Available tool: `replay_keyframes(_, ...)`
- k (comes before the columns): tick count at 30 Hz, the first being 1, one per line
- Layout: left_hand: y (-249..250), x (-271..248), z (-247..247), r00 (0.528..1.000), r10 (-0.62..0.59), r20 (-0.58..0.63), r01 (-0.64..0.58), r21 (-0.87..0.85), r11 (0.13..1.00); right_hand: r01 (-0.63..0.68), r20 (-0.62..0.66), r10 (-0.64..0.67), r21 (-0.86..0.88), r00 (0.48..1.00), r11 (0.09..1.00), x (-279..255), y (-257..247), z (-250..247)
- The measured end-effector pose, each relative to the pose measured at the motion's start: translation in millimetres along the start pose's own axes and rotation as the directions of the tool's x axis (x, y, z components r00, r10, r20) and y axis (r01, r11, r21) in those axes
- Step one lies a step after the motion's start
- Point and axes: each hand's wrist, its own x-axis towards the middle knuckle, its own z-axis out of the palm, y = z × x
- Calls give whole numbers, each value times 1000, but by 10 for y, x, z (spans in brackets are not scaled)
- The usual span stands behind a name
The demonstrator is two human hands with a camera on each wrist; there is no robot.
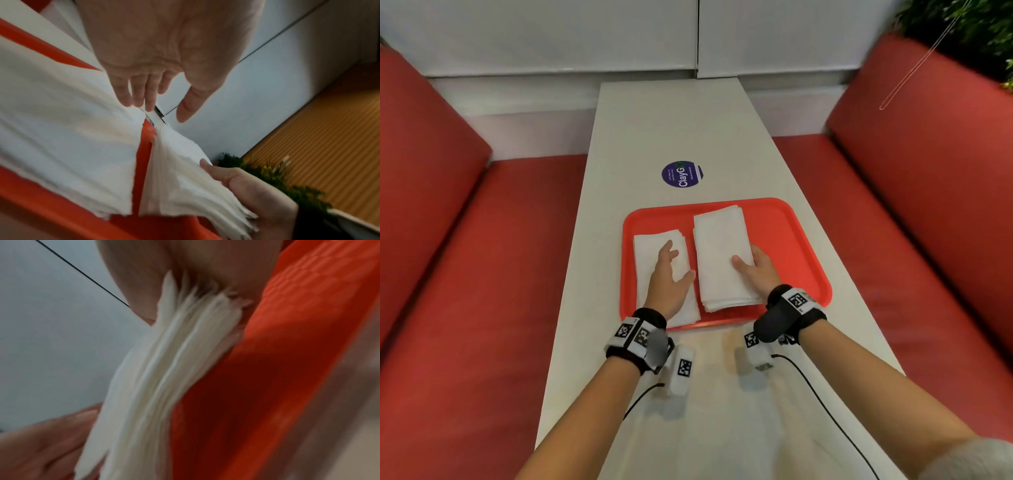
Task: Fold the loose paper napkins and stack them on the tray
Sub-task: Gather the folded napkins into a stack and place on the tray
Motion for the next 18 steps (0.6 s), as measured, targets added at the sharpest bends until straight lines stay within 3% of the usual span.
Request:
replay_keyframes(3,-89,58,7,998,55,-3,-50,354,934,-31,10,33,-101,999,994,48,96,42)
replay_keyframes(6,-188,107,-15,999,-31,-14,33,631,775,-48,13,51,-159,999,986,82,137,79)
replay_keyframes(9,-255,142,-49,986,-148,71,65,659,750,-51,8,54,-235,998,971,91,123,77)
replay_keyframes(13,-263,185,-141,995,-88,57,36,606,795,-39,-70,7,-471,998,882,87,99,30)
replay_keyframes(18,-277,241,-257,986,-104,133,6,589,808,83,81,-39,-674,996,734,-6,58,115)
